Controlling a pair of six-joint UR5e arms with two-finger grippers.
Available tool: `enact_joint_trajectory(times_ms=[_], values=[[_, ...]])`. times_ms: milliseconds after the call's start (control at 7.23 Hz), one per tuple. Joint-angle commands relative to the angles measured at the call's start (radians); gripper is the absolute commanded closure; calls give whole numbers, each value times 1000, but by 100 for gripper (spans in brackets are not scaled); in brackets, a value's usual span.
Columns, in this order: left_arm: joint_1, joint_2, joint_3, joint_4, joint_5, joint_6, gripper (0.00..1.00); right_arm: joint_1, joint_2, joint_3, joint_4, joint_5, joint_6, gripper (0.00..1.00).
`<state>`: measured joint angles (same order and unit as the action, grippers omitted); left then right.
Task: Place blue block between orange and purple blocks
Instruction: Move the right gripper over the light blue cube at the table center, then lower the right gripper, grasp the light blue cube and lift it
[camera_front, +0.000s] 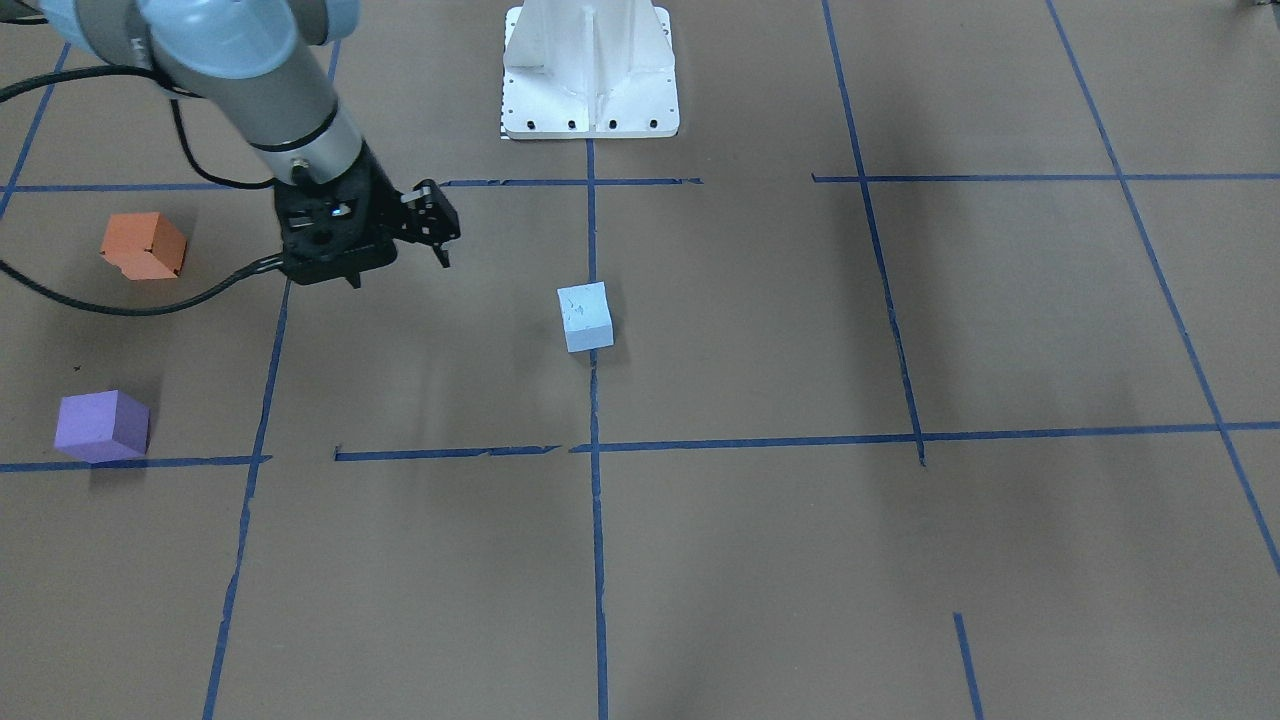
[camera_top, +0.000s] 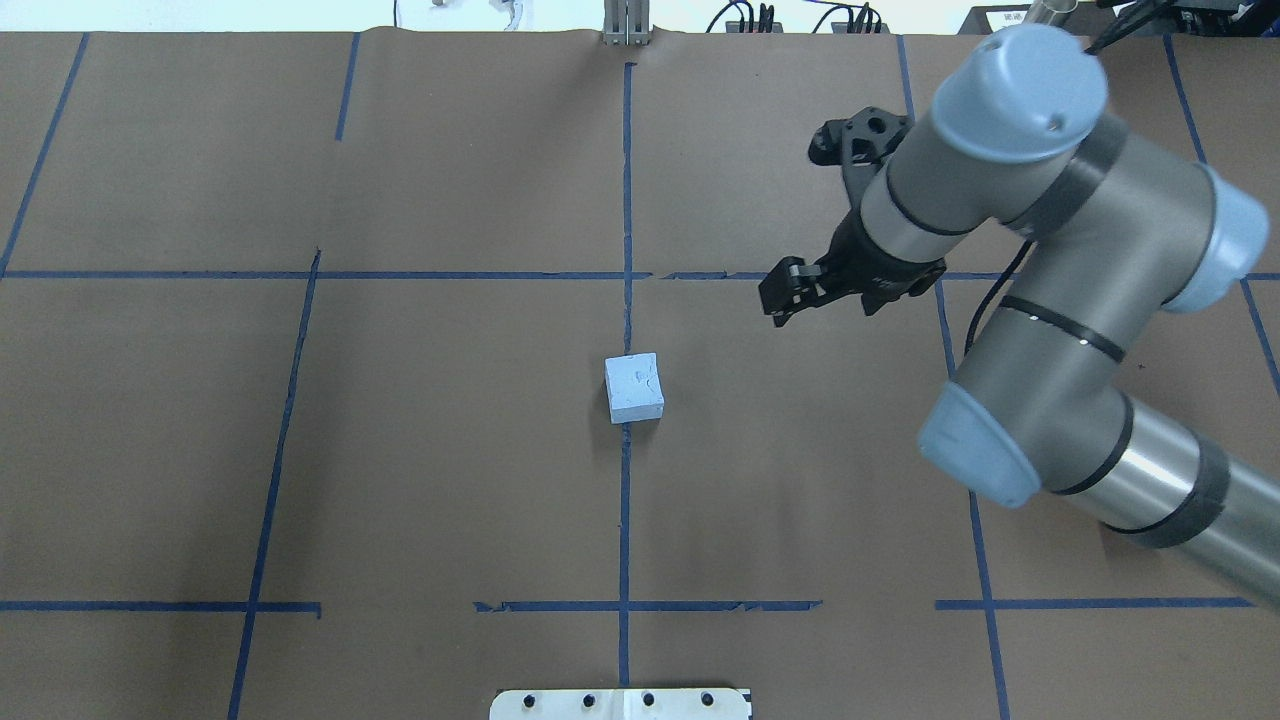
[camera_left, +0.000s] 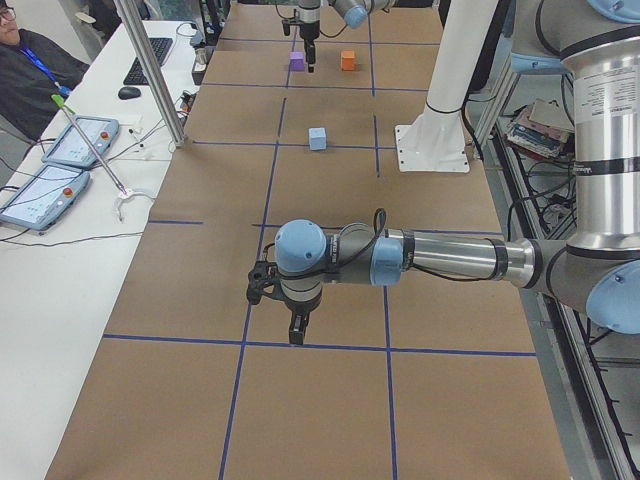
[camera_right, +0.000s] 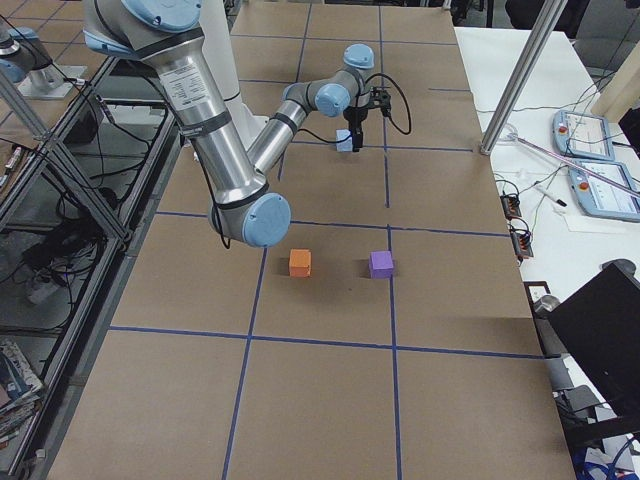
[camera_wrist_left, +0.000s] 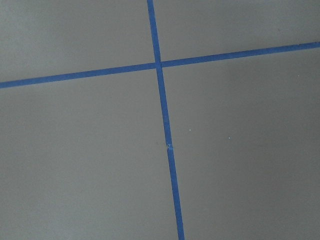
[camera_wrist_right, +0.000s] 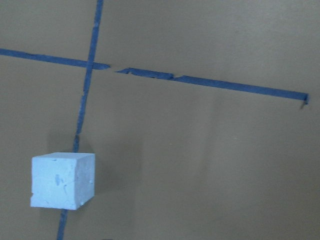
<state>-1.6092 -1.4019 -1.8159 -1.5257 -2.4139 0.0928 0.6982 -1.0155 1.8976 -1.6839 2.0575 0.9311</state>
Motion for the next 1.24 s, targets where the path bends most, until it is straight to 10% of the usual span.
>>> enact_joint_trajectory(times_ms=[0,553,1106], values=[[-3,-3,-5,-1,-5,-18,0,-126,183,-169,3,-123,133,0],[-3,-5,-10,-1,-5,-19,0,-203,285,-448,194,-184,181,0],[-3,-3,-13,-1,-5,-33,0,-232,293,-512,199,-227,178,2]])
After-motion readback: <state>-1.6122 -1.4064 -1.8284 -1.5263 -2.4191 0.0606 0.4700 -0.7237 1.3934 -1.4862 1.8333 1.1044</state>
